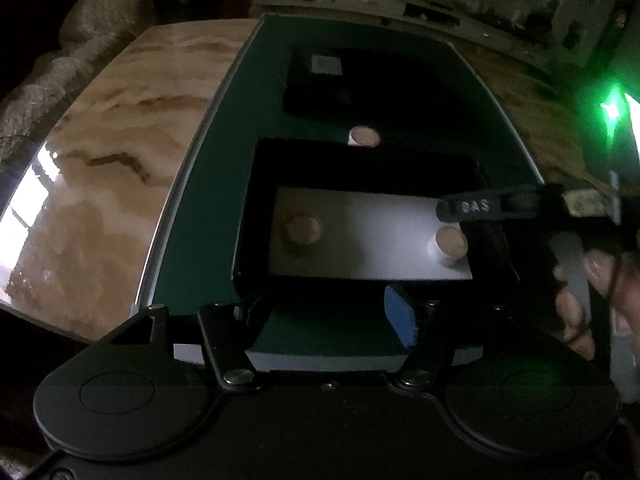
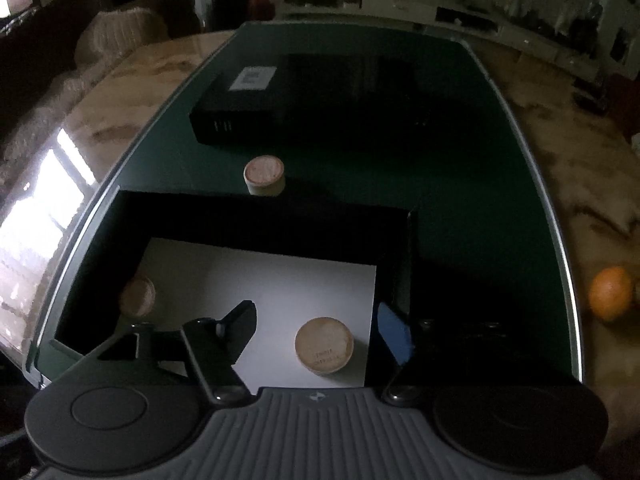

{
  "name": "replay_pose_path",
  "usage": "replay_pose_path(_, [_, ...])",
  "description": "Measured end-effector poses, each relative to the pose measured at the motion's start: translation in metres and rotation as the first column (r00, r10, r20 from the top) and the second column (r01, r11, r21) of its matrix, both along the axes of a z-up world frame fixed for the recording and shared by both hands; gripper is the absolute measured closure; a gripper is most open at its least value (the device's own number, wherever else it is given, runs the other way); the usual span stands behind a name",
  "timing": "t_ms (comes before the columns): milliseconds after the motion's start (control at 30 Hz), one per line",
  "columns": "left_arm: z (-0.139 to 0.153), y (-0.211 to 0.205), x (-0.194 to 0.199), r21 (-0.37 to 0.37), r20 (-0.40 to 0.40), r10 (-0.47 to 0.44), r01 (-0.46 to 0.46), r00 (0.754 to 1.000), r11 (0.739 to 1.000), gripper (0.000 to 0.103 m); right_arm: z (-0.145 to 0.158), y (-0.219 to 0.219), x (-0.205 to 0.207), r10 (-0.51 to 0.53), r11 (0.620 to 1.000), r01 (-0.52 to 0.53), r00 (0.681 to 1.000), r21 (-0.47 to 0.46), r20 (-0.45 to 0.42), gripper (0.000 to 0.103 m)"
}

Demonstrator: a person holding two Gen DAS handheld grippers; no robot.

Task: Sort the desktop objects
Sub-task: 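Open the right gripper and pull it back from the container, then move the left gripper toward the remaining red-lidded container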

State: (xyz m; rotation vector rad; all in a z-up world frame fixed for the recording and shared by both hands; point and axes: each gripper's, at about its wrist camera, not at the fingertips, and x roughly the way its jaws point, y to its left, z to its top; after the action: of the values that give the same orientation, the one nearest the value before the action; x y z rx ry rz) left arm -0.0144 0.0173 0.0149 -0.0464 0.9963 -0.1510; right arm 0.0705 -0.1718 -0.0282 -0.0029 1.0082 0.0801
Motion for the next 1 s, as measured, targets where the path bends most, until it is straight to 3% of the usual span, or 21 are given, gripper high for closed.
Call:
replay_pose_path(67, [0.003, -0.002, 0.004, 0.004, 0.006, 0.002, -0.002, 1.0, 1.0, 0.041, 0.003, -0.004, -0.003, -0.008, 1.0, 0.008, 1.0, 0.006, 0.021, 0.02])
replay_pose_path(433, [0.014, -0.018, 0.032, 0.043, 0.021, 0.012, -0.013, 1.0, 0.999, 0.033, 0.015, -0.026, -0.018, -0.063, 0.998, 0.061, 0.992, 0.023, 0.111, 0.003])
replay_pose_path(500, [0.015, -0.022, 0.038, 0.052, 0.022, 0.012, -0.013, 1.0, 0.999, 0.028, 0.015, -0.029, -0.02, -0.067, 0.997, 0.064, 0.991, 0.031, 0.118, 0.002])
replay_pose_path(1000, [0.02, -0.052, 0.105, 0.101, 0.009, 0.005, -0.006, 1.0, 0.995, 0.026, 0.009, -0.047, -0.033, -0.09, 0.993, 0.077, 0.982, 0.085, 0.168, 0.0])
